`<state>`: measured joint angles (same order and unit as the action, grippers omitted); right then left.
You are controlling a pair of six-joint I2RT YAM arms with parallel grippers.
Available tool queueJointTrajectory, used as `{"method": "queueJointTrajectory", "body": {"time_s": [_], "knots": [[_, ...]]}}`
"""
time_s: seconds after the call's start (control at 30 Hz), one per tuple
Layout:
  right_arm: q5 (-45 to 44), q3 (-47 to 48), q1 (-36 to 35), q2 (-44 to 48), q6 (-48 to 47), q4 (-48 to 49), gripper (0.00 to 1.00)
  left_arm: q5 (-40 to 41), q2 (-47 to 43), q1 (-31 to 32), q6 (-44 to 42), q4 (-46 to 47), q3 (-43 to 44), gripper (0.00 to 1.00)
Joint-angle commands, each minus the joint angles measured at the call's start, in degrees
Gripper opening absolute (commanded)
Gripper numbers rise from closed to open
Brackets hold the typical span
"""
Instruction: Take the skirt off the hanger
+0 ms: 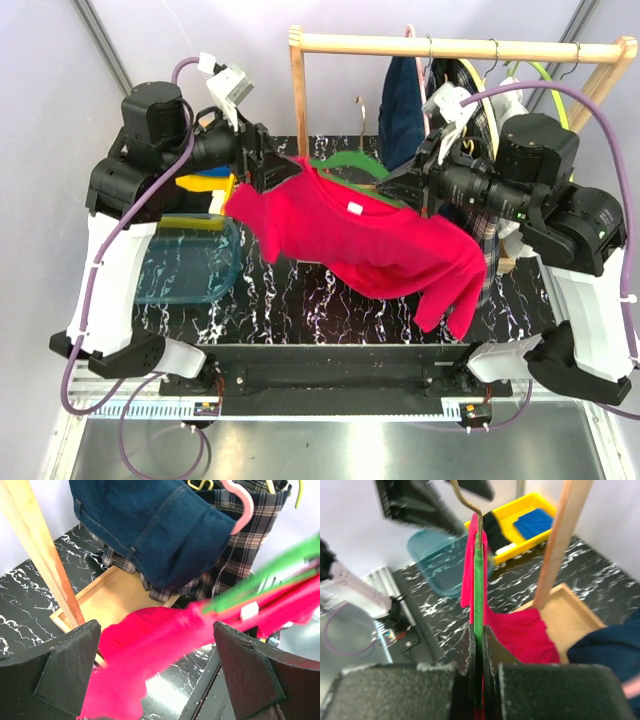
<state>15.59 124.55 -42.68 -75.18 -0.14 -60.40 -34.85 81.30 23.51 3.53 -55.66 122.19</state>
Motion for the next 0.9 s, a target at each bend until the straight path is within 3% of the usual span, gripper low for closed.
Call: {"method": "queueJointTrajectory", "body": {"time_s": [0.0,0.13,0.27,0.4,0.47,0.57,0.6,0.77,0.8,0.87], "knots": [[-8.11,8.15,-0.39,-0.23,-5.03,3.45,0.0,-4.08,-4.03,-0.39,-3.18,1.52,-2.83,0.99],[-9.8,14.91,-0.48,-3.47,-6.36,3.45,0.0,-12.32,-5.27,-2.75,-3.18,2.39,-3.63,0.99],[-6.64,19.14,-0.48,-5.24,-4.52,3.27,0.0,-14.8,-8.6,-6.36,-5.46,8.53,-7.91,0.99],[-4.96,22.57,-0.48,-5.94,-2.41,3.45,0.0,-20.33,-15.63,-13.9,-3.72,26.77,-22.23,0.89],[-4.09,24.33,-0.48,-6.12,-0.84,3.36,0.0,-23.15,-16.17,-16.64,1.63,32.95,-27.69,0.87],[-2.42,25.65,-0.39,-5.95,1.88,3.36,0.0,-27.63,-15.56,-23.05,13.66,49.8,-33.23,0.84],[-2.15,25.48,-0.39,-5.77,2.42,3.36,0.0,-29.21,-14.95,-25.85,20.66,59.78,-34.46,0.84],[0.66,23.02,-0.39,-4.54,5.58,4.06,0.0,-35.9,-9.94,-27.29,35.99,77.94,-34.56,0.85],[1.01,22.32,-0.48,-4.45,5.94,4.24,0.0,-36.34,-9.41,-27.11,44.29,88.68,-36.22,0.85],[1.28,21.79,-0.48,-4.36,6.2,5.2,0.0,-38.09,-6.87,-26.67,54.77,96.76,-35.97,0.85]]}}
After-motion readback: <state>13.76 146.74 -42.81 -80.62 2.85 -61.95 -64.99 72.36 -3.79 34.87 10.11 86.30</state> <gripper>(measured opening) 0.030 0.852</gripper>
